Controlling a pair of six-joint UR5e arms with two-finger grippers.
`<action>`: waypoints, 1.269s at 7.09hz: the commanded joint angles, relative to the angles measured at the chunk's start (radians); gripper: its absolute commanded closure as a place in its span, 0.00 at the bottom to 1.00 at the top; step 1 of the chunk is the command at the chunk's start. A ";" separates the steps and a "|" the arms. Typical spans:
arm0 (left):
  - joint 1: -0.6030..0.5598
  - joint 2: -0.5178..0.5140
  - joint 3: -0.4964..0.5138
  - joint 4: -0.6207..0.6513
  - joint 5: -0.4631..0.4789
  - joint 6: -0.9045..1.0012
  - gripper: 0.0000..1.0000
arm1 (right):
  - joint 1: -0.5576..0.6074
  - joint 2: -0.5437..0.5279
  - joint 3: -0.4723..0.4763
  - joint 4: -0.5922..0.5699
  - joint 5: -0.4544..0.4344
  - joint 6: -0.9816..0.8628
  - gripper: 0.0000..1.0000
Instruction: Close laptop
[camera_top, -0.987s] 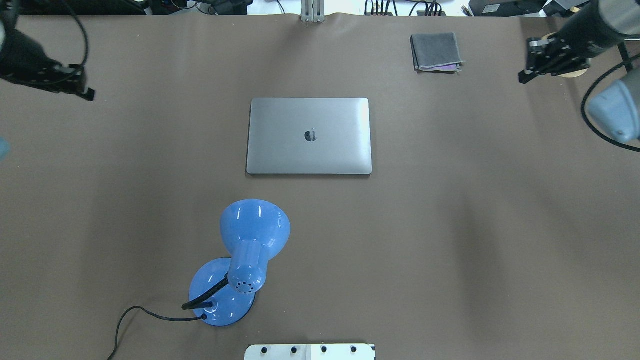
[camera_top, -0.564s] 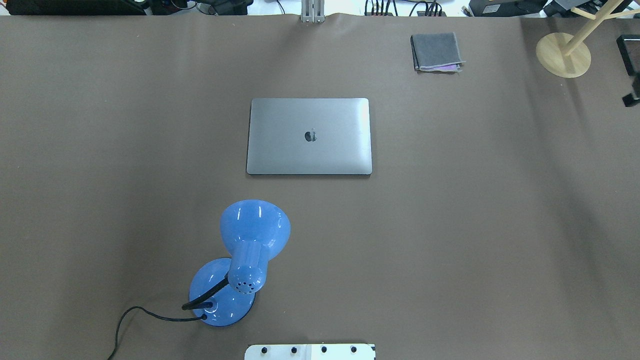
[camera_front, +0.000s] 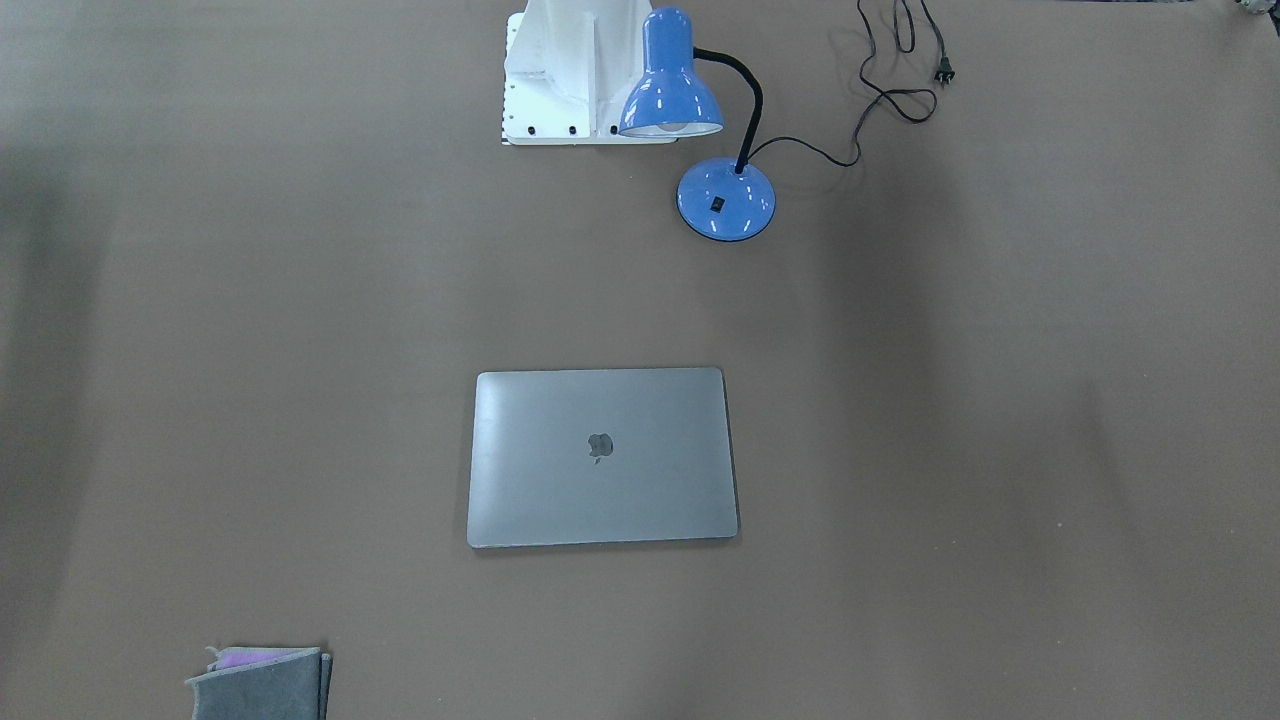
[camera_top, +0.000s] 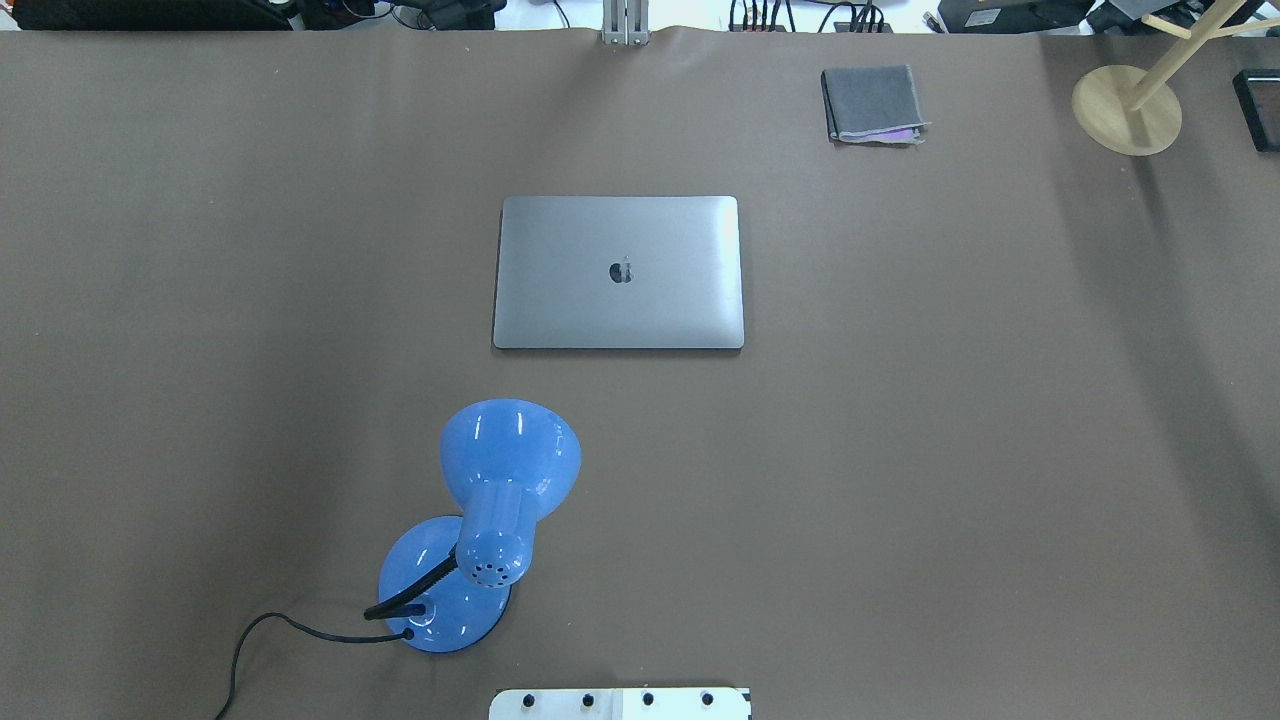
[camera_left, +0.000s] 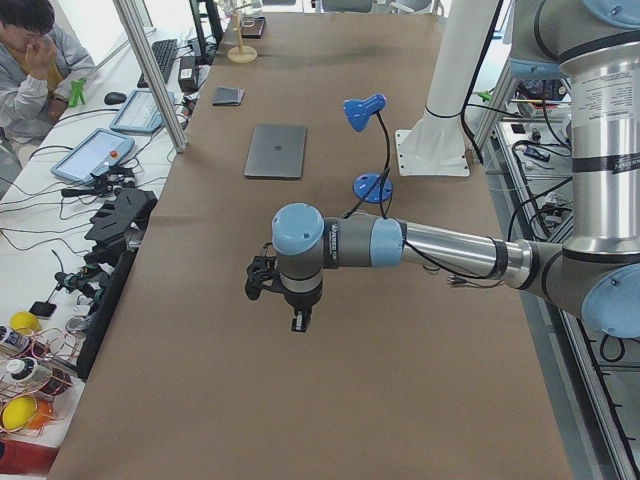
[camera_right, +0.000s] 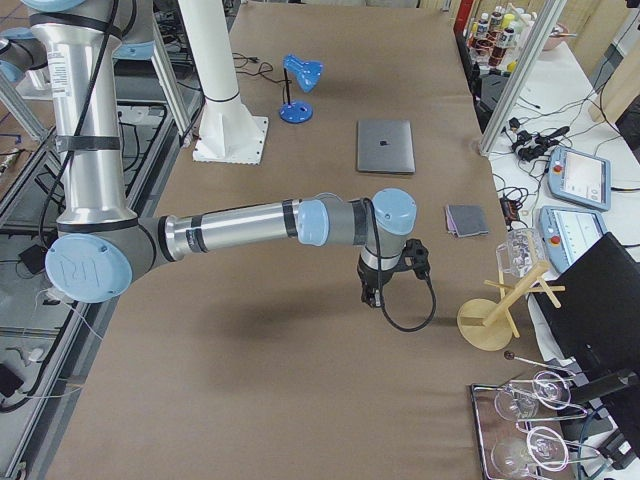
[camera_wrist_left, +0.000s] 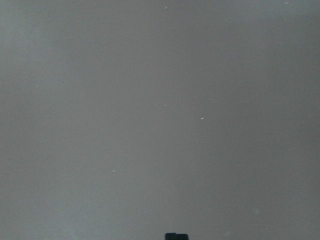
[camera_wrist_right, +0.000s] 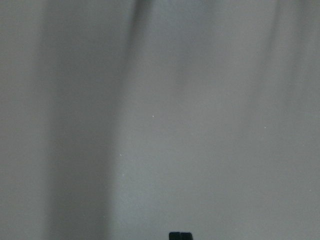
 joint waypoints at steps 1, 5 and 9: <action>-0.018 0.029 0.019 0.011 0.013 0.014 1.00 | 0.022 -0.026 -0.010 -0.004 -0.010 -0.064 1.00; -0.020 0.040 0.031 -0.004 0.007 0.014 0.02 | 0.027 -0.026 -0.014 0.001 0.006 -0.046 0.00; -0.029 0.021 0.027 -0.009 0.010 0.014 0.02 | 0.027 -0.026 -0.014 0.001 0.013 -0.046 0.00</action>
